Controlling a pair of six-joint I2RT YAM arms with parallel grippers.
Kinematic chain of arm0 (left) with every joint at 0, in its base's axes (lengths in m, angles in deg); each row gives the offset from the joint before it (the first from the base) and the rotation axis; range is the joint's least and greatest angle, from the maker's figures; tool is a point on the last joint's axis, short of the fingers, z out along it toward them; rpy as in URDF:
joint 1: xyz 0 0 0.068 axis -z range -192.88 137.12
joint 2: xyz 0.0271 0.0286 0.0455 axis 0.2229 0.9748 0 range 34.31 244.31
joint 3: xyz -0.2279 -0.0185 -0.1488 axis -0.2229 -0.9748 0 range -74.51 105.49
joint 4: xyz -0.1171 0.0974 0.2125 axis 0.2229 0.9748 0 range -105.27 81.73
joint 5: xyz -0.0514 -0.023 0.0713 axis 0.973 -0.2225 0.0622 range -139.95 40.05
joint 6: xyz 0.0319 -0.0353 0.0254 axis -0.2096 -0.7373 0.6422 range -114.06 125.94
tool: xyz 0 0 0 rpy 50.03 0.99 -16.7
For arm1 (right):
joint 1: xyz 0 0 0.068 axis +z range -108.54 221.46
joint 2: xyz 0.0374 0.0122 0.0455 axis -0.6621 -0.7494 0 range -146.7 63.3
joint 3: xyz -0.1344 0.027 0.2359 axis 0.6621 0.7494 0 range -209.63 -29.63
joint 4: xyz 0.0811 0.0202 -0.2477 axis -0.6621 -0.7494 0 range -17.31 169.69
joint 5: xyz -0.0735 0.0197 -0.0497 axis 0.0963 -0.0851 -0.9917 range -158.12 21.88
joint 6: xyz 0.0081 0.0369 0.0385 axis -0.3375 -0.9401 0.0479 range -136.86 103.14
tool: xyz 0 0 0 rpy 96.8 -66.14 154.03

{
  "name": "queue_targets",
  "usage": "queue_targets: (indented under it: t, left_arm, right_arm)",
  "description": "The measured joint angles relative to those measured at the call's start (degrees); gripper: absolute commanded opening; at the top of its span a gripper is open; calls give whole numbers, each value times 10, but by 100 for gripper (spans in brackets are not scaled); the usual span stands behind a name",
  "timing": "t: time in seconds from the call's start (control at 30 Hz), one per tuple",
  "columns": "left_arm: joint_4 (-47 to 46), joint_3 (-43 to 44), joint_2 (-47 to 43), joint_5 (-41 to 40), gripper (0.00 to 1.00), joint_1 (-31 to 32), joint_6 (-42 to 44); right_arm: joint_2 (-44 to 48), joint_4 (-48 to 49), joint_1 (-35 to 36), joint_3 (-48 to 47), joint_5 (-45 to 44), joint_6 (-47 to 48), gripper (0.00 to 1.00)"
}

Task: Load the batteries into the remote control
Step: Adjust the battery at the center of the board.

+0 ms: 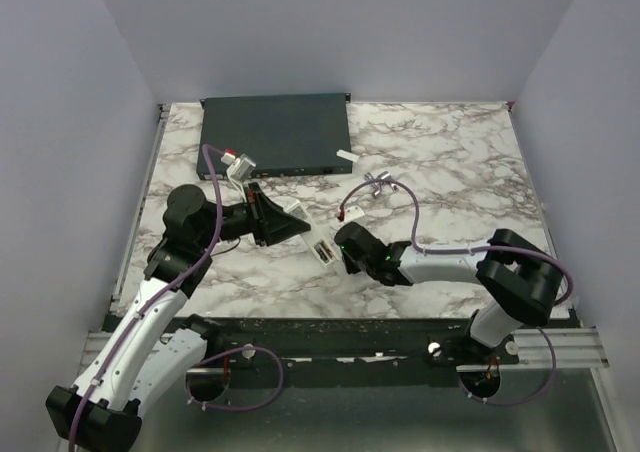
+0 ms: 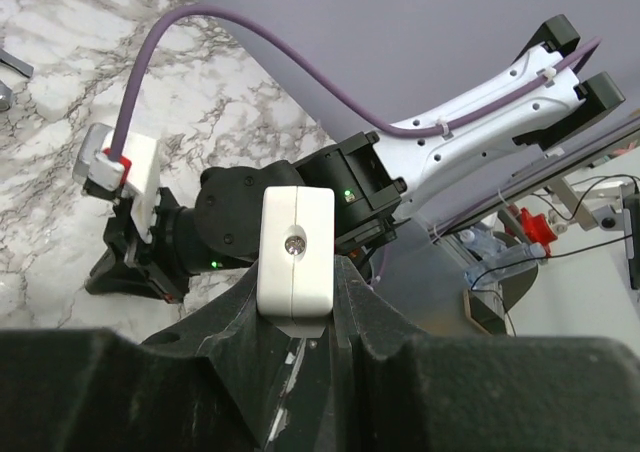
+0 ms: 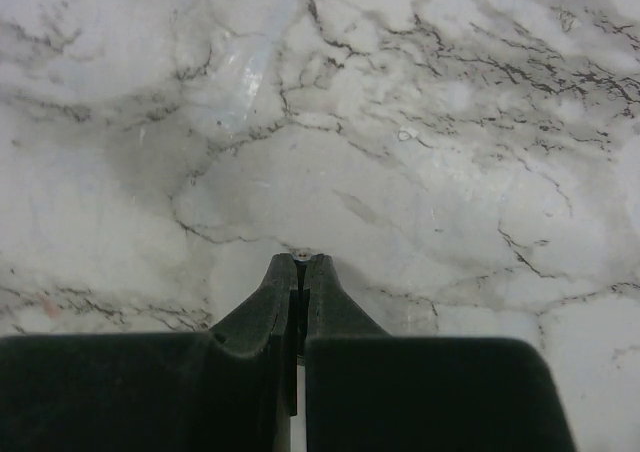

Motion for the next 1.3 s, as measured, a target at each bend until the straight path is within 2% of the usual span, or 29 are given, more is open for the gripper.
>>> queue_targets:
  t: [0.1,0.13,0.23,0.3,0.37,0.43,0.77,0.93,1.3]
  left_arm:
    - [9,1,-7,-3,0,-1,5]
    - [11,1,-7,-5,0,-2,7]
    - [14,1,-7,-8,0,-2,7]
    - [15,1,-6,-8,0,-3,8]
    - [15,1,-6,-9,0,-3,9]
    - [17,1,-6,-9,0,-3,9]
    - [24,1,-6,-10,0,-8,11]
    - [27,1,-6,-10,0,-14,12]
    - [30,1,-7,-10,0,-28,12]
  right_arm:
    - [-30,-26,0,-28,-30,-50,2]
    - [-38,-35,0,-40,-42,-71,6]
    - [-52,-55,0,-54,-63,-118,33]
    - [-58,-64,0,-61,-72,-147,46]
    - [-61,-66,1,-65,-76,-163,54]
    - [-62,-68,1,-68,-76,-173,58]
    - [-32,-96,1,-50,-65,-180,62]
    - [-2,-105,0,-28,-14,-176,62]
    - [5,-42,-1,-10,77,-170,62]
